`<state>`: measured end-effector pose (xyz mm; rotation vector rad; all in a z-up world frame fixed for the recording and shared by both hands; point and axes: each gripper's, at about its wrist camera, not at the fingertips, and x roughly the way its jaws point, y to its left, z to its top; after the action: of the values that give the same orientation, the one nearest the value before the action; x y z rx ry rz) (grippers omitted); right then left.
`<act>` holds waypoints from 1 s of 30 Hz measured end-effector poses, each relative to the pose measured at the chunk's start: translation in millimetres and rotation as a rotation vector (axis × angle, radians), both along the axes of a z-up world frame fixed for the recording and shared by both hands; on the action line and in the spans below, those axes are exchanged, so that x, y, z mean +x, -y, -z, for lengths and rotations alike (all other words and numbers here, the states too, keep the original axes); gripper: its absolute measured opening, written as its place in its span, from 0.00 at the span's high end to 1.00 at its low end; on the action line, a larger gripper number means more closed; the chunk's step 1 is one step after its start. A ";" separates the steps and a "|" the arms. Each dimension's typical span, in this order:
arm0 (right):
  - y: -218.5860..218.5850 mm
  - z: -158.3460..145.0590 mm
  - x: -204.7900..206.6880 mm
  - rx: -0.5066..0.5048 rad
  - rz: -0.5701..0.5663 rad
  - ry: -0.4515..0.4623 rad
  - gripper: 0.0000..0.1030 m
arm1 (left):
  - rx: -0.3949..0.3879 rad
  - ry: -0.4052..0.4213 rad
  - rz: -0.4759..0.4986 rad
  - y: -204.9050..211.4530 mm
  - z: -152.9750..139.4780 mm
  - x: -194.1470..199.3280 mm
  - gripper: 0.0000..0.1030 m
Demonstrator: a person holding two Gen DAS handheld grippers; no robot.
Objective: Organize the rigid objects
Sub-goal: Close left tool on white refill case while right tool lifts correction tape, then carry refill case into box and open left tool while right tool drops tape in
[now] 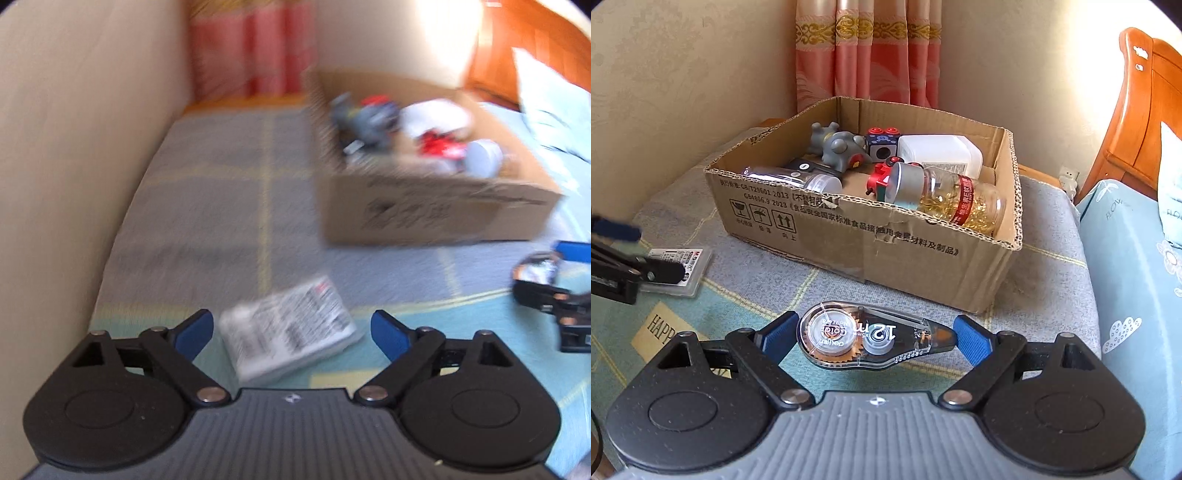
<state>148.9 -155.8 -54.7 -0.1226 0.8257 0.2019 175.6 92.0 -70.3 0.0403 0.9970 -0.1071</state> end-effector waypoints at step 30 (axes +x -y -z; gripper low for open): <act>5.2 -3.5 3.5 0.020 -0.008 0.010 0.10 | 0.018 -0.021 0.021 35.8 18.7 33.6 0.13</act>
<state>152.3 -161.0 -51.3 -0.1076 0.8132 0.2166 209.2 56.1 -89.0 0.0663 1.0188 -0.1185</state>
